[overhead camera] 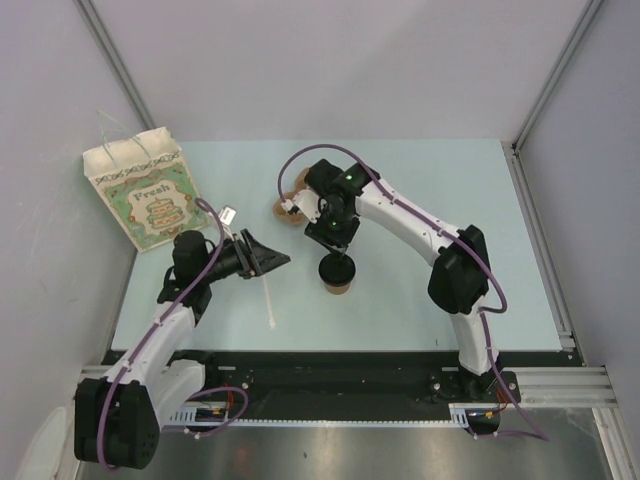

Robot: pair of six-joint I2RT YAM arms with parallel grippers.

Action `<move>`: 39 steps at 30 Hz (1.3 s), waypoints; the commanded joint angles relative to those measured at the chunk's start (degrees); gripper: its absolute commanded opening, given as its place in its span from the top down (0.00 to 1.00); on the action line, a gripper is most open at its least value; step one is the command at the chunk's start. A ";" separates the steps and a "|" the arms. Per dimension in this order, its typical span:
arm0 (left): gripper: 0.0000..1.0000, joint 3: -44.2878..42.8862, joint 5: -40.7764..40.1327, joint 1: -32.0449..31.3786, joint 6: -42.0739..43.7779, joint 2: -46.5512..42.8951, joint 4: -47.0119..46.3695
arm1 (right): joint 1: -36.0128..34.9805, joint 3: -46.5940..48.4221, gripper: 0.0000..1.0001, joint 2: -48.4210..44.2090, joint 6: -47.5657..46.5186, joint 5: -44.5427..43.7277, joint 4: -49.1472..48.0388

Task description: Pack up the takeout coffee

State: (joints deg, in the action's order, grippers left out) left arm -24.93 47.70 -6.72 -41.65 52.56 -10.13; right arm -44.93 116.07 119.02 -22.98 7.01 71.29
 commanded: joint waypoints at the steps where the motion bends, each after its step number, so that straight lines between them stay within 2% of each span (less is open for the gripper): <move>1: 0.29 -3.46 0.99 -1.01 2.27 0.62 -0.77 | -0.16 2.14 0.51 -6.07 -0.40 1.96 -0.01; 4: 0.31 -4.95 1.51 -2.32 3.68 1.14 -0.24 | 0.28 1.35 0.52 -9.59 -0.57 1.87 -0.53; 7: 0.36 -6.18 2.04 -5.22 5.70 1.58 -0.06 | 2.47 -1.01 0.54 -13.72 0.92 6.95 -2.80; 8: 0.37 -6.36 2.13 -6.19 6.31 1.76 -0.41 | 5.09 -2.33 0.55 -15.12 1.71 13.32 -3.95; 10: 0.47 -6.89 2.31 -9.00 7.02 2.72 -0.94 | 8.35 -9.43 0.61 -19.25 6.42 22.13 -9.02; 11: 0.51 -7.24 2.48 -9.88 7.63 3.34 -1.20 | 10.37 -12.33 0.63 -20.66 8.11 32.88 -10.89; 12: 0.57 -7.94 2.57 -11.37 7.81 5.00 -1.38 | 13.34 -16.10 0.66 -23.11 10.30 37.60 -13.08; 14: 0.63 -9.16 3.36 -12.87 7.64 7.11 -2.69 | 15.82 -25.95 0.72 -25.06 16.89 46.47 -20.90; 16: 0.73 -10.05 4.58 -15.07 6.50 11.15 -5.58 | 18.46 -33.06 0.76 -27.17 23.38 51.58 -28.26; 19: 0.87 -12.51 6.00 -18.14 4.74 17.04 -8.14 | 20.49 -38.79 0.90 -26.83 30.08 56.78 -36.88; 20: 0.89 -13.56 6.17 -18.67 4.39 18.36 -8.59 | 20.58 -39.69 0.95 -26.48 33.41 57.41 -38.57; 22: 0.96 -14.27 6.70 -19.82 3.16 21.88 -9.90 | 19.88 -41.01 0.99 -24.99 35.81 58.12 -42.17; 24: 1.00 -14.71 6.96 -20.17 1.84 24.77 -11.13 | 19.09 -42.33 1.00 -24.02 37.83 57.69 -43.51; 32: 1.00 -16.91 6.00 -20.96 -0.80 32.17 -15.18 | 18.29 -46.81 1.00 -18.66 42.93 55.05 -50.98; 39: 1.00 -17.00 4.86 -21.05 1.13 37.26 -13.34 | 18.65 -48.92 1.00 -13.56 43.29 53.90 -53.35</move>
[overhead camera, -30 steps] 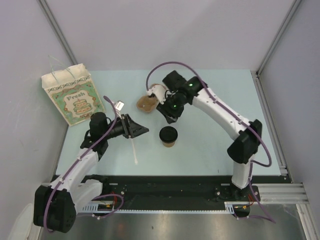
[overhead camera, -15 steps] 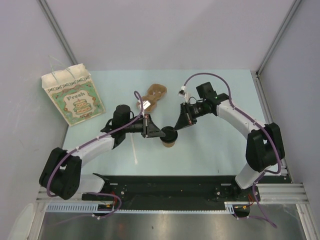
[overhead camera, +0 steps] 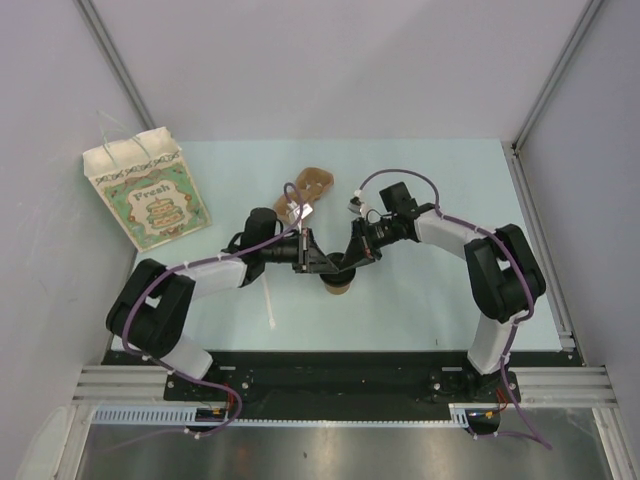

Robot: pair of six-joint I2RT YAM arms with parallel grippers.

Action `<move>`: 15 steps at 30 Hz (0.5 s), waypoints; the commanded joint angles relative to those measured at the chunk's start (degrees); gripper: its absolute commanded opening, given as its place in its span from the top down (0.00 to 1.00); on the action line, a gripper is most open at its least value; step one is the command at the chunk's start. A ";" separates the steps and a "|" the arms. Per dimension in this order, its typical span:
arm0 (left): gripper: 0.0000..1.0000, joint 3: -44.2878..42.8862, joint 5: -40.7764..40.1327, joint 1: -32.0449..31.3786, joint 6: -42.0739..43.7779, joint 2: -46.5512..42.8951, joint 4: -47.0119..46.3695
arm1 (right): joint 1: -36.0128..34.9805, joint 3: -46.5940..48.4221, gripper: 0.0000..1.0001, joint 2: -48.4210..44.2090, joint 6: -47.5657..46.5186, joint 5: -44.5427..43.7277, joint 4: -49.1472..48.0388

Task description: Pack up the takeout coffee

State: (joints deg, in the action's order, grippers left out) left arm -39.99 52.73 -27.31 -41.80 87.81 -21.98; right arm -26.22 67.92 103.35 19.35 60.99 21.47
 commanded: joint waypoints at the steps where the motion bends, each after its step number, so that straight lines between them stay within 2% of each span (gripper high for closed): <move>1: 1.00 -1.94 -0.43 -0.46 2.24 2.54 -0.45 | 0.03 -0.77 1.00 3.25 0.95 0.00 -3.54; 7: 1.00 -2.90 -1.75 -0.38 5.50 7.46 3.78 | 0.46 -1.47 1.00 6.60 -1.25 -0.61 -1.88; 15: 1.00 -0.45 0.18 0.41 3.66 12.55 0.10 | 2.22 -2.00 1.00 12.04 -0.37 -0.44 -2.58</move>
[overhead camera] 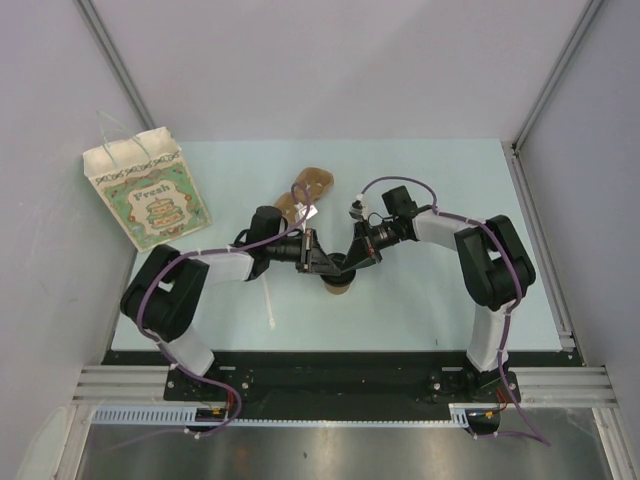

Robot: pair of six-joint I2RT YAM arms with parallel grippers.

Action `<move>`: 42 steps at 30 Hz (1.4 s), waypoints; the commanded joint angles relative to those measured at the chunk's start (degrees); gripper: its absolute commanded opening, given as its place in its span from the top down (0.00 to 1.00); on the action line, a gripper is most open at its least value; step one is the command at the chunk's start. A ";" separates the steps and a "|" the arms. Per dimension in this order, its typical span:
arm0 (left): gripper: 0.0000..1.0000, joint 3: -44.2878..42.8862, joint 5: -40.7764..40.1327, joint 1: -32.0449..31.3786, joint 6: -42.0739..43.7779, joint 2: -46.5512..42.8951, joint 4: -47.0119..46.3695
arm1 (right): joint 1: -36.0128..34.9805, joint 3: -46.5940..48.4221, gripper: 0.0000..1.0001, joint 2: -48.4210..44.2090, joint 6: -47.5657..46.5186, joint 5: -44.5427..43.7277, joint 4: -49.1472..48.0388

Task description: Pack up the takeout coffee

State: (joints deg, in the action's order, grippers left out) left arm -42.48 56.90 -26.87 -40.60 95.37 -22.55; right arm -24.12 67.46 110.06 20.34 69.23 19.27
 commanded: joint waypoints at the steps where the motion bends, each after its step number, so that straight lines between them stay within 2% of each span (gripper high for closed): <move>1: 1.00 2.48 -3.39 0.24 1.32 5.69 -1.17 | 0.12 -1.46 1.00 5.51 -0.92 -8.50 -0.46; 12: 1.00 3.98 -0.57 2.09 0.61 13.96 -3.38 | 0.04 -1.46 1.00 7.27 0.05 -9.37 -0.55; 19: 1.00 3.55 -0.48 2.62 0.70 14.58 -3.03 | 0.30 -1.46 1.00 9.65 -0.21 -10.96 -0.20; 26: 1.00 3.02 1.10 1.56 1.75 6.78 -5.05 | 0.39 -1.37 1.00 9.82 2.60 -9.82 -3.00; 35: 1.00 3.81 3.12 -0.02 0.26 -7.20 -8.04 | -3.12 -1.37 1.00 0.78 4.36 -3.76 -6.17; 42: 1.00 5.65 1.90 -0.72 -0.37 -13.28 -8.40 | -3.04 -1.45 1.00 -6.09 14.80 -0.94 -16.08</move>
State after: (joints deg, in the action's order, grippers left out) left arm -38.00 60.05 -26.72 -42.44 85.38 -29.63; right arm -27.35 65.98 108.77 28.62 69.60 10.70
